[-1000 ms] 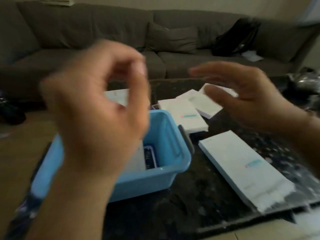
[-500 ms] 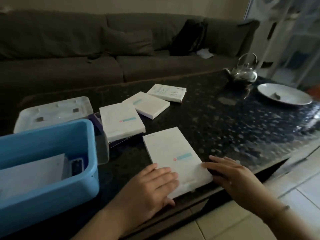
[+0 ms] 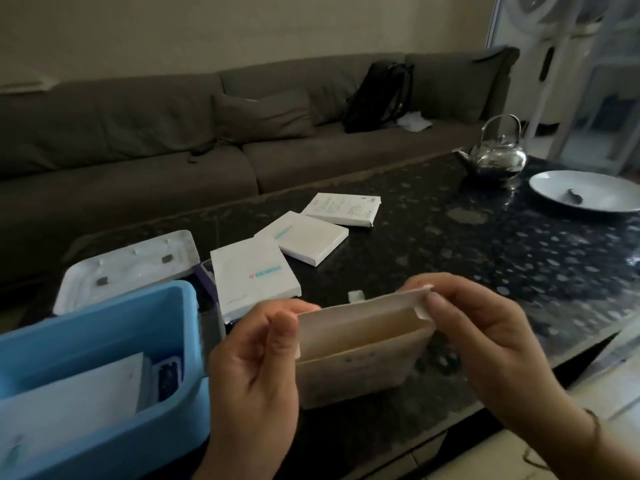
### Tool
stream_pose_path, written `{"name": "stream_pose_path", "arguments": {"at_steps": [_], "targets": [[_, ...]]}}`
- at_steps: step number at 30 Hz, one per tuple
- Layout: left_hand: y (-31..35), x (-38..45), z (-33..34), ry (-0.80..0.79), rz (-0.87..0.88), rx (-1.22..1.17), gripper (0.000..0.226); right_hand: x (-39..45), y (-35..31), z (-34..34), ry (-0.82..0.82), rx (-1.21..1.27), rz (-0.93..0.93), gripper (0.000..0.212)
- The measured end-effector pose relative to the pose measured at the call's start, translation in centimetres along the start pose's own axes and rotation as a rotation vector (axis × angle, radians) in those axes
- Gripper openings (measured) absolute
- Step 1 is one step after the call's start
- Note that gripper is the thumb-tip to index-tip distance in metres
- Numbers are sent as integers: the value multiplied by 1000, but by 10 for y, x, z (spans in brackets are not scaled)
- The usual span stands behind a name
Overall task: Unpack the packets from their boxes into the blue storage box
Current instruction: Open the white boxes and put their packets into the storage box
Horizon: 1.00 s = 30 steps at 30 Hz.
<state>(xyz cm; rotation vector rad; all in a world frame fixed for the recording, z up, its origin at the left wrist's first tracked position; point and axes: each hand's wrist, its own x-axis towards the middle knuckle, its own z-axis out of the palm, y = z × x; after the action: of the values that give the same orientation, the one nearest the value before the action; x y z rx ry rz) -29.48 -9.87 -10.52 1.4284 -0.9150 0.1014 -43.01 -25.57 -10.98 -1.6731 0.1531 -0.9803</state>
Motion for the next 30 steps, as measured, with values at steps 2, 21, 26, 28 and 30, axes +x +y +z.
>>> {"name": "stream_pose_path", "arguments": {"at_steps": [2, 21, 26, 28, 30], "targets": [[-7, 6, -3, -18, 48, 43, 53, 8, 2, 9, 47, -23, 22, 18], [-16, 14, -9, -93, 30, 95, 17, 27, 1, 12, -40, -215, -88, 10], [-16, 14, -11, -125, 61, 101, 17, 26, -5, 16, -1, -209, -41, 10], [-16, 14, -12, -149, 86, 115, 17, 25, -4, 16, -6, -270, -71, 6], [-18, 15, -14, -173, 127, 156, 18, 25, -6, 15, -23, -396, -149, 13]]}}
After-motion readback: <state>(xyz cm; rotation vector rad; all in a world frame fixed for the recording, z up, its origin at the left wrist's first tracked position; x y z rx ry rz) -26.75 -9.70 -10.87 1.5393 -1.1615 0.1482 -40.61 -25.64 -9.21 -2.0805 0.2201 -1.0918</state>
